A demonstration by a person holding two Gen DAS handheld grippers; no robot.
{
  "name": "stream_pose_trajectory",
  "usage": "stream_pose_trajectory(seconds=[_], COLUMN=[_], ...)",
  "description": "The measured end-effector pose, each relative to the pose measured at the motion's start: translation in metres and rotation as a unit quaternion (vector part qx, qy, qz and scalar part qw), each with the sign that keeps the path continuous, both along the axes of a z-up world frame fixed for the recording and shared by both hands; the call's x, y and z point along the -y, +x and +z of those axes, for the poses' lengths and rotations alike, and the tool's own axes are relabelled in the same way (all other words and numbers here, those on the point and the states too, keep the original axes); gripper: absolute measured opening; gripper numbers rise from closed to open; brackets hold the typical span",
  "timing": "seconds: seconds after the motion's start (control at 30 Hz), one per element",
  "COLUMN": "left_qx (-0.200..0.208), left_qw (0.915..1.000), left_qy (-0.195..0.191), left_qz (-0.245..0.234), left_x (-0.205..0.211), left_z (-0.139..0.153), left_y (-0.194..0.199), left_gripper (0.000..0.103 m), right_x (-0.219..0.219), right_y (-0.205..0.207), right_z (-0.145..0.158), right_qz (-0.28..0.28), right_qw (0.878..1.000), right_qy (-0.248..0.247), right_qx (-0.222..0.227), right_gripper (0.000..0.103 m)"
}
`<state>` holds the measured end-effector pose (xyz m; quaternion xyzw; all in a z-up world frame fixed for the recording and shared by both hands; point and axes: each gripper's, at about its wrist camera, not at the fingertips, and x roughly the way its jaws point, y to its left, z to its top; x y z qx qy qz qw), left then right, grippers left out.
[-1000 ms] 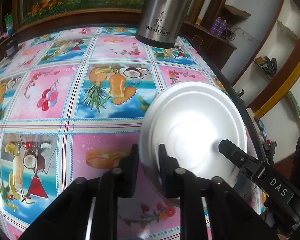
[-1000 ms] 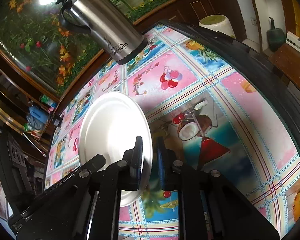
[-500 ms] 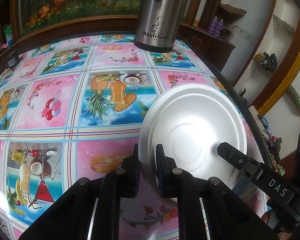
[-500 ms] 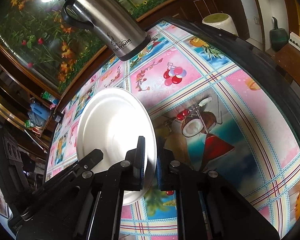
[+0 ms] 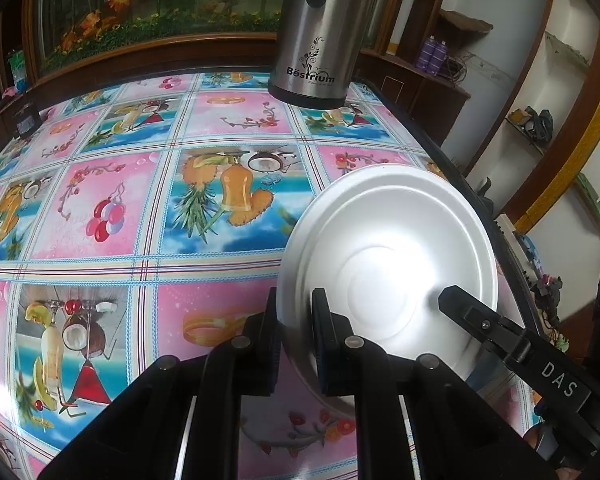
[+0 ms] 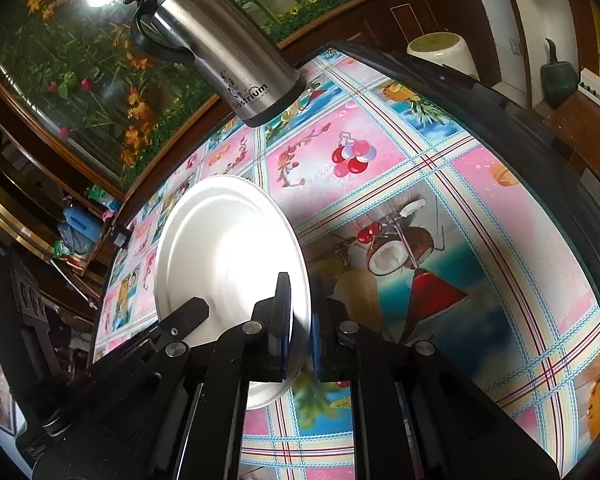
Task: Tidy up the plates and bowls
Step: 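Lift and carry the white foam bowl with both grippers toward the stack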
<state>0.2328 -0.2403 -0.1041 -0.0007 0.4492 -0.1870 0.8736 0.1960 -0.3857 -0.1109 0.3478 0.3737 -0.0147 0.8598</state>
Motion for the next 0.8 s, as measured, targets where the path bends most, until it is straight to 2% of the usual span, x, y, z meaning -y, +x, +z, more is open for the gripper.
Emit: stream_pose_trajectory(seconds=[0.43,0.8], left_qx=[0.014,0.005], left_qw=[0.9999,0.9988], left_qy=[-0.005,-0.031], left_qz=[0.004,0.038], left_x=[-0.01,-0.05], left_z=[0.009,0.011], left_y=[-0.006,-0.015], left_gripper=[0.013,0.013], right_x=[-0.007,-0.035], right_y=[-0.006,-0.004], right_z=[0.004,0.005], right_qz=[-0.011,0.006], right_qw=[1.0,0.999], right_qy=[0.005,0.016], right_qx=[0.024,0.032], right_gripper=[0.007,0.007])
